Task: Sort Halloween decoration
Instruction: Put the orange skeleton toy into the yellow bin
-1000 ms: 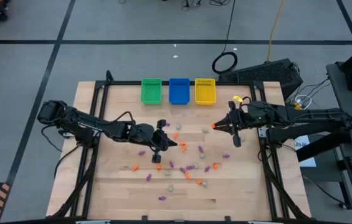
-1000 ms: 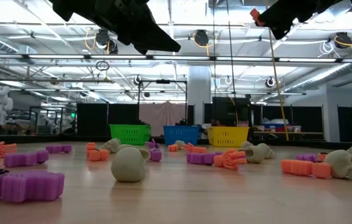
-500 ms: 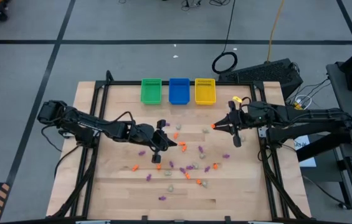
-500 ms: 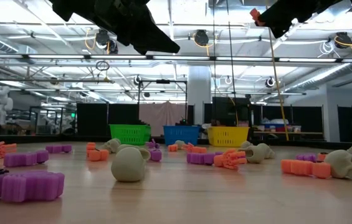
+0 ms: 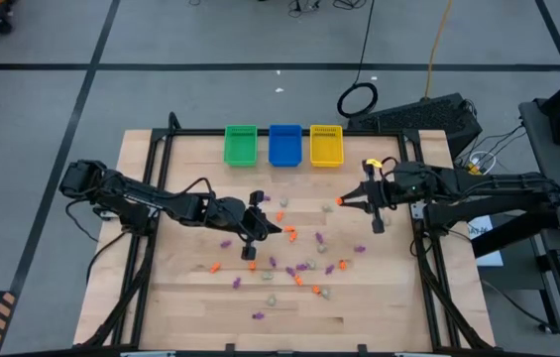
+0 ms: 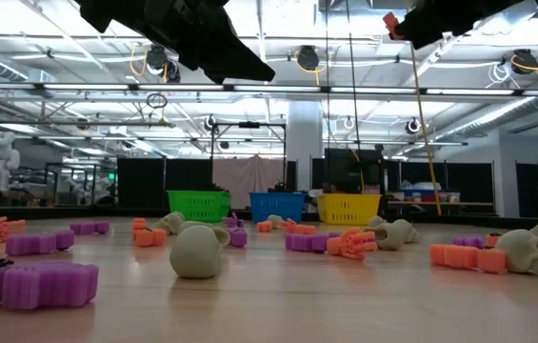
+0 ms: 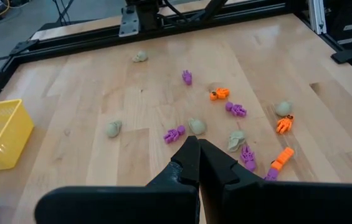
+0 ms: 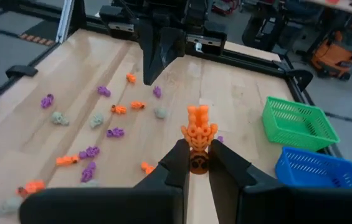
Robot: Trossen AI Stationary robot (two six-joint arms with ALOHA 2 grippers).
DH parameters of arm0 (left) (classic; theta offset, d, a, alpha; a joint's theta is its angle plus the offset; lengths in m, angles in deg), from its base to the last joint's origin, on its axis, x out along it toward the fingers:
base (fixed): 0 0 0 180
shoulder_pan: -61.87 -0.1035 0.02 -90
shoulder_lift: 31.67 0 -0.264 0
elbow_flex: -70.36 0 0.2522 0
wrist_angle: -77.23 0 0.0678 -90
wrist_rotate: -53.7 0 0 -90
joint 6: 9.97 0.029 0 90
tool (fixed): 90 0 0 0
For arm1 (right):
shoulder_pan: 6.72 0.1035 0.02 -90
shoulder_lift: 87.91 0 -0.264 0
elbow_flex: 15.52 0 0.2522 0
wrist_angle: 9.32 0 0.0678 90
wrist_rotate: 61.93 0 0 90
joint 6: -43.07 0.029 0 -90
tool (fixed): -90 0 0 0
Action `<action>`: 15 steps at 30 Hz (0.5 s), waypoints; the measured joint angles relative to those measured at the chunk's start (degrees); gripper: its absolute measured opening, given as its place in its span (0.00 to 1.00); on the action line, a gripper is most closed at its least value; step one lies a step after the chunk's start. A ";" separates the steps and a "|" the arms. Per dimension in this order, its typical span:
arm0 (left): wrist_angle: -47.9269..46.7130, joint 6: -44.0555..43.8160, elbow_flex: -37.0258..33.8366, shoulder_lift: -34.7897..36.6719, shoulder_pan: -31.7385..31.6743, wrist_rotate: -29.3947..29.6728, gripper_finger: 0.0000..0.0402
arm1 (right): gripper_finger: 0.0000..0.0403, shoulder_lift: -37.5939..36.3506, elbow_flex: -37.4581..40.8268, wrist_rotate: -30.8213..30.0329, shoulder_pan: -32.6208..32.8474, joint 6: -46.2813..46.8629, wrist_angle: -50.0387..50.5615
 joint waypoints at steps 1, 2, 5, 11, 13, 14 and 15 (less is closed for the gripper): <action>0.02 0.00 0.00 0.00 0.00 0.00 0.00 | 0.08 0.00 0.00 0.00 0.00 -0.98 0.05; 0.02 0.00 0.00 0.00 0.00 0.00 0.00 | 0.08 0.00 0.00 0.00 0.00 -1.98 0.21; 0.02 0.00 0.00 0.00 0.00 0.00 0.00 | 0.08 0.00 0.00 -0.57 -0.02 -6.20 1.20; 0.02 0.00 0.00 0.00 0.00 -0.02 0.00 | 0.08 0.00 0.00 -8.24 -0.04 -9.74 3.55; 0.02 0.02 0.00 0.00 0.00 -0.02 0.00 | 0.08 0.00 0.00 -9.52 -0.07 -9.37 3.56; 0.03 0.14 0.00 0.00 0.00 -0.02 0.00 | 0.08 0.00 0.00 -9.64 -0.09 -9.24 3.44; 0.04 0.30 0.00 0.00 0.00 -0.02 0.00 | 0.08 0.00 0.00 -9.66 -0.09 -9.00 3.25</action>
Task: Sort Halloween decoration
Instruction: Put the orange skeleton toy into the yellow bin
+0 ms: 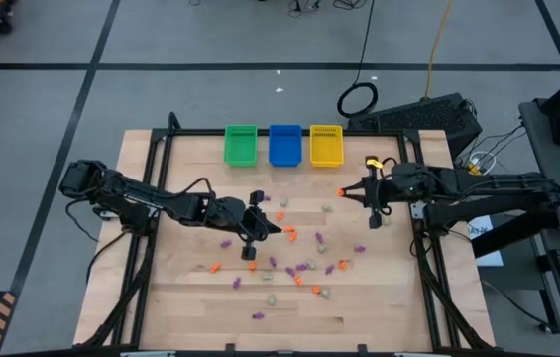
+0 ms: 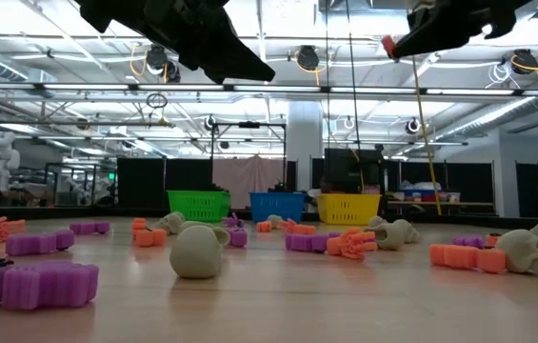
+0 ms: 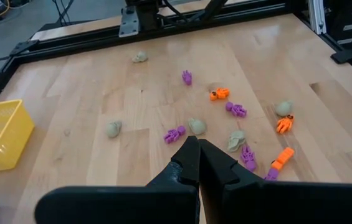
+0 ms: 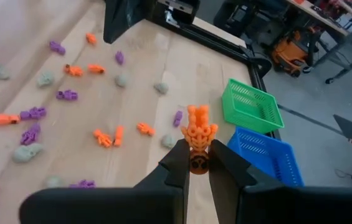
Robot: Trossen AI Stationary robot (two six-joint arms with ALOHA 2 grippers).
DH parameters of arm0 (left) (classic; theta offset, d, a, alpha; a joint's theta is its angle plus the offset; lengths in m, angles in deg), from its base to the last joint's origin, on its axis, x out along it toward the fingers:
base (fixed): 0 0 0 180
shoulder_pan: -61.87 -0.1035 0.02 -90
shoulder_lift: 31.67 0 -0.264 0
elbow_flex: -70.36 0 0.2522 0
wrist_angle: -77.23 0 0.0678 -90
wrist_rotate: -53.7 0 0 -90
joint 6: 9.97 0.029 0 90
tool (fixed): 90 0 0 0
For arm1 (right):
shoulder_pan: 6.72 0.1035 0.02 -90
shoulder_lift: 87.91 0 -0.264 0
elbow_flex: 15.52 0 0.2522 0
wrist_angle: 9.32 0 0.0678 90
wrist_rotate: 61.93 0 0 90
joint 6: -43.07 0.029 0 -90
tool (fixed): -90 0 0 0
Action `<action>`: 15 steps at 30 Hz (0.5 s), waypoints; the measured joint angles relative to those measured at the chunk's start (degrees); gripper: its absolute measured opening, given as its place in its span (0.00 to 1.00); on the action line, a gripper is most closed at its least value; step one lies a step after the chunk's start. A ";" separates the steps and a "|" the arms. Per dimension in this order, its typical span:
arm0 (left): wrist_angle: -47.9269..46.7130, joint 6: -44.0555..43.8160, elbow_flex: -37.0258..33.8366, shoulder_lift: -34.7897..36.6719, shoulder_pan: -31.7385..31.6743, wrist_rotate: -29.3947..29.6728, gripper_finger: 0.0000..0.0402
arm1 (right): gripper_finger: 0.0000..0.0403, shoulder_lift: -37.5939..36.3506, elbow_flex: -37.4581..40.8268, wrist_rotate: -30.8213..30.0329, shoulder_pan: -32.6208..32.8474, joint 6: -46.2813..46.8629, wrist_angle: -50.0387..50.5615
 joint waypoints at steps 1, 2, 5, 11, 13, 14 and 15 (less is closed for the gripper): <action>0.00 0.08 0.00 0.00 0.00 0.00 0.00 | 0.08 0.00 0.00 0.04 0.00 0.32 -0.25; 0.00 0.09 0.00 0.00 0.00 0.00 0.00 | 0.08 0.00 0.00 0.11 0.00 0.59 -0.60; 0.00 0.11 0.00 0.00 0.00 0.79 0.00 | 0.08 0.10 0.00 -0.44 0.00 0.90 -2.14; 0.00 0.13 0.00 0.00 0.00 4.94 0.00 | 0.08 2.33 0.00 -10.31 -0.04 3.78 -9.30; 0.00 0.16 0.00 0.00 0.00 6.28 0.00 | 0.08 3.61 0.00 -12.92 -0.07 2.61 -12.13; 0.00 0.20 0.00 0.00 0.00 6.90 0.00 | 0.08 4.29 0.00 -13.09 -0.07 1.69 -13.52; 0.01 0.32 0.00 0.01 0.00 7.35 0.00 | 0.08 4.95 0.00 -13.09 -0.07 0.88 -14.83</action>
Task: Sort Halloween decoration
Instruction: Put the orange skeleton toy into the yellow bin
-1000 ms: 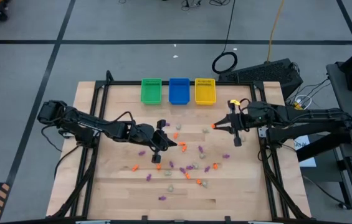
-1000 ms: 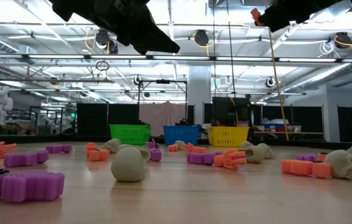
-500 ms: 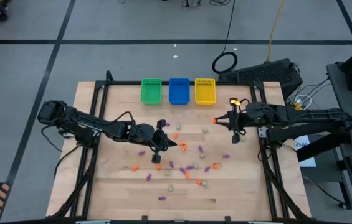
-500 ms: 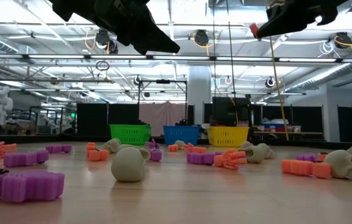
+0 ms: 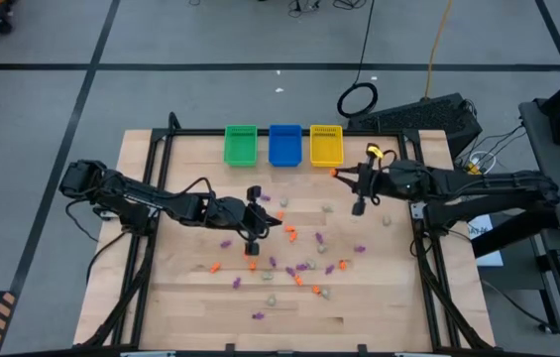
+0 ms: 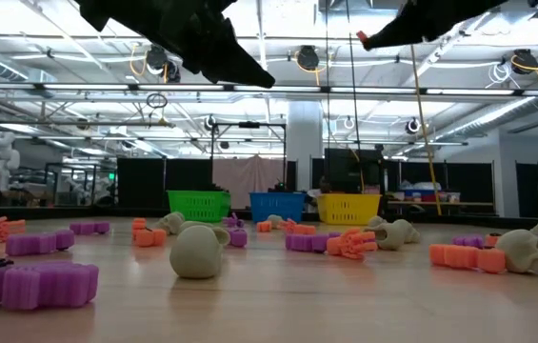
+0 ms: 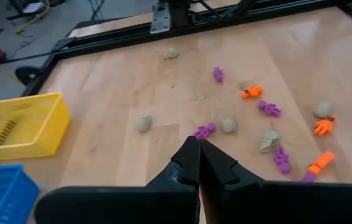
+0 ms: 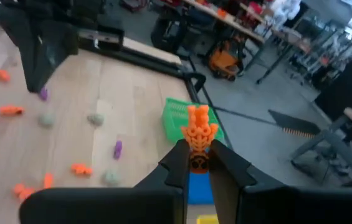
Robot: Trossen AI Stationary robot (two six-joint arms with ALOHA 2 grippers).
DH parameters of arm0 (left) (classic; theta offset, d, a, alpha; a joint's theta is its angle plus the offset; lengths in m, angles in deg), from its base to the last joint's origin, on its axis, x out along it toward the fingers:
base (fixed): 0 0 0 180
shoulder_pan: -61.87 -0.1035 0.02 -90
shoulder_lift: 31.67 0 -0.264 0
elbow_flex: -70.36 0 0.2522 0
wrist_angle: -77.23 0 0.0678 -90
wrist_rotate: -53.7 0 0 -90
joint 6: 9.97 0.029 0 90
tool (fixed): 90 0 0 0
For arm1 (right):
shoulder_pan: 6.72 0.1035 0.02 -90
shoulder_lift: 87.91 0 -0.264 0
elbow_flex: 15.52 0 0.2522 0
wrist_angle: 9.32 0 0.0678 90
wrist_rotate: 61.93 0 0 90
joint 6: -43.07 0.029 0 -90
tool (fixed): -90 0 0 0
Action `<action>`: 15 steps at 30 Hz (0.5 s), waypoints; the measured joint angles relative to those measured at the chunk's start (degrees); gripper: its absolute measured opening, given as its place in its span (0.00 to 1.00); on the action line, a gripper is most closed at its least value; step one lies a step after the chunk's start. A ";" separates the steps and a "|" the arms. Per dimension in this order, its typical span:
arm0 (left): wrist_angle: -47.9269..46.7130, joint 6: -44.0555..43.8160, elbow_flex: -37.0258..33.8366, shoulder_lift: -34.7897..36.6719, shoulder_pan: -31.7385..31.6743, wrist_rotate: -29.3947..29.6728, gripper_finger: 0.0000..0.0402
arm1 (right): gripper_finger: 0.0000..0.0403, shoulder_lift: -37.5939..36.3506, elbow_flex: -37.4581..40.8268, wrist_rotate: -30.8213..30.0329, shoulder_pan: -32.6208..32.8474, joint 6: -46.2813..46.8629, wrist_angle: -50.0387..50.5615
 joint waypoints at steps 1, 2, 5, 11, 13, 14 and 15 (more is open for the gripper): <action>-0.01 0.79 0.00 -0.01 -0.08 0.27 0.00 | 0.08 0.75 0.00 0.00 0.00 -0.50 -1.14; 0.02 1.50 0.00 -0.01 -0.13 0.48 0.00 | 0.08 1.56 0.00 0.00 0.00 -0.99 -2.44; 0.19 4.05 0.00 -0.01 -0.57 0.55 0.00 | 0.08 4.10 0.00 -0.46 -0.51 -1.13 -7.21; 0.10 5.97 0.00 0.11 -2.95 1.33 0.00 | 0.08 9.04 0.00 -3.01 -3.72 3.51 -15.98; -0.09 5.96 0.00 0.12 -3.82 1.40 0.00 | 0.08 10.06 -0.05 -3.02 -5.33 4.77 -16.56; -0.23 6.02 0.00 0.12 -4.32 1.40 0.00 | 0.08 10.64 -0.43 -3.04 -6.20 5.80 -16.43; -0.25 6.20 0.00 0.12 -4.85 1.40 0.00 | 0.08 11.11 -1.02 -3.02 -7.05 6.97 -16.38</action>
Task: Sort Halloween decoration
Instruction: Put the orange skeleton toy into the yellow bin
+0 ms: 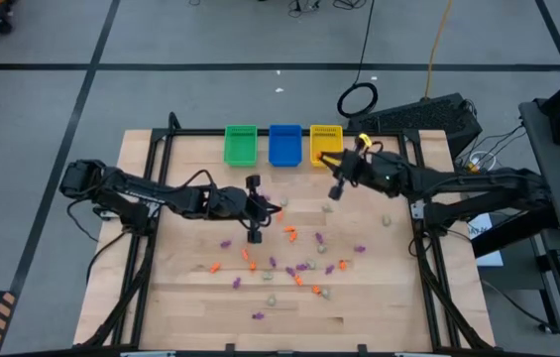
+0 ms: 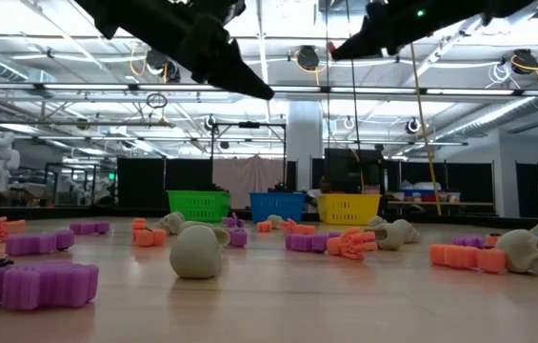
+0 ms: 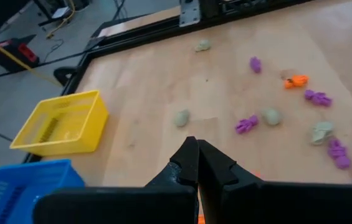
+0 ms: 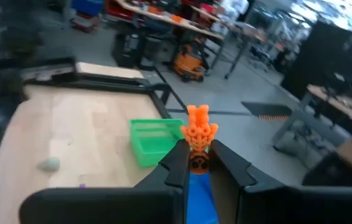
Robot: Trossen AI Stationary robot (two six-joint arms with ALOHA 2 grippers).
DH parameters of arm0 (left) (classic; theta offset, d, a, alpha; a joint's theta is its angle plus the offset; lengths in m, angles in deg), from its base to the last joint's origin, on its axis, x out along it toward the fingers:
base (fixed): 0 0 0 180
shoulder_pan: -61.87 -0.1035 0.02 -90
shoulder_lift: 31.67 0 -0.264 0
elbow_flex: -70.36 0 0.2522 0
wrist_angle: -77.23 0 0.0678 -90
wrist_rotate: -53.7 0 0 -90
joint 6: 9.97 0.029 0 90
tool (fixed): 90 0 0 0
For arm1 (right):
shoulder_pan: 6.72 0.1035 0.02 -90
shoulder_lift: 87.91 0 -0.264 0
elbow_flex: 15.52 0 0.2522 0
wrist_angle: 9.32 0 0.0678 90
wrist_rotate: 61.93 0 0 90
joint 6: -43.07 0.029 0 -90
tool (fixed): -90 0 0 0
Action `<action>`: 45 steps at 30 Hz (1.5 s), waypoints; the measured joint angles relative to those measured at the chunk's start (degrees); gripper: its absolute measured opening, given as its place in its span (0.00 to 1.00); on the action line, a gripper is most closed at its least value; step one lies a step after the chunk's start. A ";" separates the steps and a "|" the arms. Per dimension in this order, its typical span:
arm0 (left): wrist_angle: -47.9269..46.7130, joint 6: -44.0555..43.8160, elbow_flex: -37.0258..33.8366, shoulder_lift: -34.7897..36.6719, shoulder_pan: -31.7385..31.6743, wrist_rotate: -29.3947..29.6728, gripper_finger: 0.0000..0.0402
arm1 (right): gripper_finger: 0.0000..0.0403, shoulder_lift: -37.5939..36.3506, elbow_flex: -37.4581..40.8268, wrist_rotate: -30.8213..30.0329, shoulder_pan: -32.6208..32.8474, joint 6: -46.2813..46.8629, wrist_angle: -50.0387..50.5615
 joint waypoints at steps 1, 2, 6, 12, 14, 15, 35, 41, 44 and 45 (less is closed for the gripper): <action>-0.02 0.31 0.00 0.00 -0.47 0.00 0.00 | 0.08 0.47 -0.67 0.00 -0.87 1.07 0.24; -0.06 0.67 0.00 0.01 -0.97 0.00 0.00 | 0.08 1.09 -1.65 -0.02 -1.66 2.00 0.96; -1.04 0.74 0.00 0.89 -3.25 0.02 0.00 | 0.08 3.88 -6.79 0.21 -3.96 2.87 4.67; -4.47 -1.21 0.02 3.80 -5.22 0.04 0.00 | 0.08 8.52 -14.60 0.39 -6.90 -1.84 13.34; -4.98 -1.81 0.02 4.19 -5.60 0.06 0.00 | 0.08 10.24 -17.28 0.43 -8.31 -2.19 16.53; -5.53 -2.13 0.02 4.24 -5.80 0.07 0.00 | 0.08 11.09 -18.59 0.46 -9.02 -2.18 18.34; -9.60 -5.50 0.02 4.15 -5.53 -7.65 0.00 | 0.08 28.42 -21.58 10.95 -25.49 1.21 30.08; -9.73 -5.62 0.02 4.15 -5.53 -7.78 0.00 | 0.08 33.29 -21.58 11.01 -27.73 1.23 31.40; -9.75 -5.60 0.02 4.15 -5.53 -7.78 0.00 | 0.08 35.03 -21.58 10.99 -27.93 2.04 31.18; -9.74 -5.60 0.02 4.15 -5.53 -7.78 0.00 | 0.08 35.58 -21.58 10.99 -27.92 2.09 30.91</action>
